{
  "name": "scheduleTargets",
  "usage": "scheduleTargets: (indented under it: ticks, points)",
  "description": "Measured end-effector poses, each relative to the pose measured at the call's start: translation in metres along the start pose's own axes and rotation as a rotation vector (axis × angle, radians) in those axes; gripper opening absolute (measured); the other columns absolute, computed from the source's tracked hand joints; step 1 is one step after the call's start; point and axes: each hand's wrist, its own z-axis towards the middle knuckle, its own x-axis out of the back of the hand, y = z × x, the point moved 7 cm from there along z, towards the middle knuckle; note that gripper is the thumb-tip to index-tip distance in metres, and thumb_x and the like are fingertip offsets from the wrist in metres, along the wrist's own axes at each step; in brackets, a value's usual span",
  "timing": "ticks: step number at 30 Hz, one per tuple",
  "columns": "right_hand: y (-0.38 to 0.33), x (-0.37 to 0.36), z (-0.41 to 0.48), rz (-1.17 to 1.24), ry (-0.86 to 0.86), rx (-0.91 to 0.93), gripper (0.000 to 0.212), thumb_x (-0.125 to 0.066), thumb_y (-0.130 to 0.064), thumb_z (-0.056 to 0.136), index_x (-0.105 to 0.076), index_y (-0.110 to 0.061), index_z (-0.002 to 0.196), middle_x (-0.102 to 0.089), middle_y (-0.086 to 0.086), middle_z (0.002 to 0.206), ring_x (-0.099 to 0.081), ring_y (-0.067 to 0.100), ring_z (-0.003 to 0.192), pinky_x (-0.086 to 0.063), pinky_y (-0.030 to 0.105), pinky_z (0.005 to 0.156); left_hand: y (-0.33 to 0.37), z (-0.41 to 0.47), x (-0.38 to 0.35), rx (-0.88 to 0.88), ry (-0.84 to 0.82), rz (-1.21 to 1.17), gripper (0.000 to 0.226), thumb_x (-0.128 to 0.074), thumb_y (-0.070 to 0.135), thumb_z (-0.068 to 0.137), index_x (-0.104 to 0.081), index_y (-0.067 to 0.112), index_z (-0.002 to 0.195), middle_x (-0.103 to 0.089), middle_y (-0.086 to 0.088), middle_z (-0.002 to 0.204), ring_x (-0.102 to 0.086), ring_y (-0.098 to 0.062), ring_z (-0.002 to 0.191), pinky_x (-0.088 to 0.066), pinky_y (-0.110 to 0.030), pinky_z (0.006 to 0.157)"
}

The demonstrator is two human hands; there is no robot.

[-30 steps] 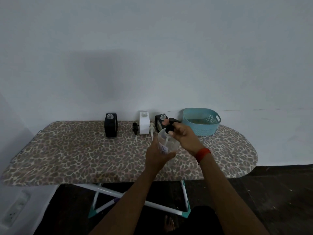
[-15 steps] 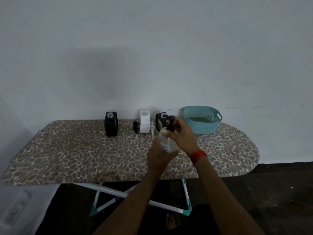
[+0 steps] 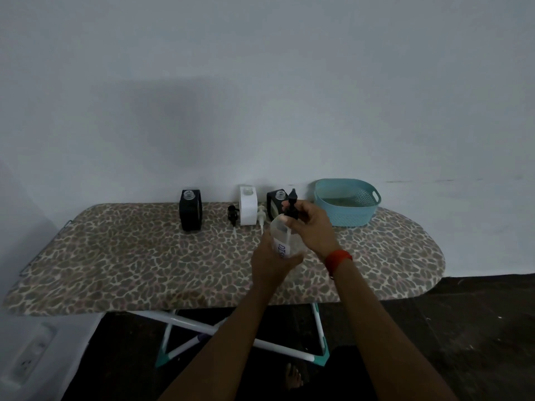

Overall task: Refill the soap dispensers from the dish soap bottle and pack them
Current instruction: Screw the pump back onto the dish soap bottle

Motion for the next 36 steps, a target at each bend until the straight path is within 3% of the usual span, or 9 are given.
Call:
scheduleTargets:
  ticks: [3,11,17,19,23,27,29,33,36]
  points:
    - [0.0,0.006,-0.003,0.037,-0.124,0.003,0.028,-0.069,-0.002,0.091,-0.068,-0.014,0.117,-0.073,0.007,0.115,-0.069,0.007,0.102,-0.059,0.028,0.088,0.002,0.008,0.005,-0.056,-0.088,-0.022,0.094,-0.091,0.042,0.058,-0.045,0.019,0.136,-0.061,0.002,0.124,-0.059,-0.014,0.11,-0.046,-0.025,0.087]
    - [0.001,0.002,-0.008,-0.006,0.134,-0.021,0.031,-0.072,-0.002,0.088,-0.072,-0.011,0.118,-0.075,0.003,0.111,-0.069,0.013,0.105,-0.056,0.039,0.098,0.008,-0.005,-0.004,-0.009,0.096,0.023,0.1,-0.088,0.048,0.06,-0.041,0.013,0.141,-0.061,-0.005,0.125,-0.061,-0.022,0.112,-0.049,-0.032,0.089]
    - [0.015,0.011,-0.022,-0.048,0.103,0.002,0.065,-0.081,-0.032,0.082,-0.054,-0.019,0.14,-0.058,-0.013,0.132,-0.054,0.001,0.12,-0.044,0.011,0.096,0.009,-0.006,-0.002,-0.071,0.076,-0.042,0.098,-0.089,0.046,0.06,-0.039,0.021,0.141,-0.051,0.016,0.115,-0.052,0.0,0.101,-0.04,-0.009,0.078]
    - [0.028,0.013,-0.032,-0.039,0.091,-0.008,0.084,-0.082,-0.049,0.075,-0.046,-0.022,0.146,-0.052,-0.013,0.142,-0.049,0.004,0.129,-0.044,0.022,0.102,-0.001,-0.004,-0.007,-0.069,0.008,-0.026,0.094,-0.091,0.042,0.058,-0.042,0.018,0.135,-0.05,0.015,0.113,-0.053,-0.002,0.104,-0.037,-0.002,0.074]
    - [0.049,-0.003,-0.048,-0.148,0.066,-0.03,0.081,-0.088,-0.037,0.072,-0.043,-0.032,0.139,-0.05,-0.031,0.119,-0.058,0.007,0.111,-0.05,0.024,0.093,-0.044,-0.006,-0.014,-0.118,-0.089,0.206,0.083,-0.076,0.058,0.069,-0.043,0.015,0.133,-0.059,-0.003,0.123,-0.06,-0.019,0.109,-0.047,-0.03,0.093]
    - [0.072,-0.016,-0.055,-0.092,0.095,-0.109,0.093,-0.09,-0.039,0.068,-0.04,-0.016,0.143,-0.058,-0.006,0.124,-0.06,0.015,0.114,-0.053,0.03,0.09,-0.093,-0.018,0.001,-0.199,-0.116,0.608,0.098,-0.036,0.079,0.076,-0.041,0.007,0.143,-0.047,-0.012,0.145,-0.044,-0.029,0.135,-0.031,-0.045,0.114]
    - [0.088,-0.023,-0.059,-0.098,0.076,-0.181,0.084,-0.092,-0.03,0.068,-0.045,-0.013,0.135,-0.06,-0.001,0.122,-0.062,0.019,0.113,-0.054,0.029,0.087,-0.101,-0.024,0.016,-0.174,-0.058,0.683,0.094,-0.026,0.079,0.083,-0.041,0.009,0.145,-0.042,-0.008,0.151,-0.035,-0.027,0.142,-0.025,-0.047,0.118]
    - [0.113,-0.03,-0.064,-0.059,0.084,-0.254,0.078,-0.09,-0.049,0.059,-0.055,-0.02,0.123,-0.064,-0.002,0.119,-0.063,0.018,0.11,-0.056,0.044,0.091,-0.098,-0.027,0.013,-0.172,-0.074,0.739,0.089,-0.019,0.077,0.088,-0.034,0.016,0.15,-0.032,-0.003,0.158,-0.022,-0.022,0.148,-0.016,-0.045,0.121]
    - [0.117,-0.017,-0.06,-0.102,0.125,-0.27,0.068,-0.09,-0.039,0.068,-0.056,-0.015,0.123,-0.064,0.002,0.12,-0.062,0.02,0.109,-0.057,0.035,0.085,-0.1,-0.028,0.013,-0.166,-0.079,0.741,0.087,-0.022,0.076,0.088,-0.033,0.016,0.15,-0.031,-0.003,0.158,-0.022,-0.023,0.148,-0.015,-0.045,0.121]
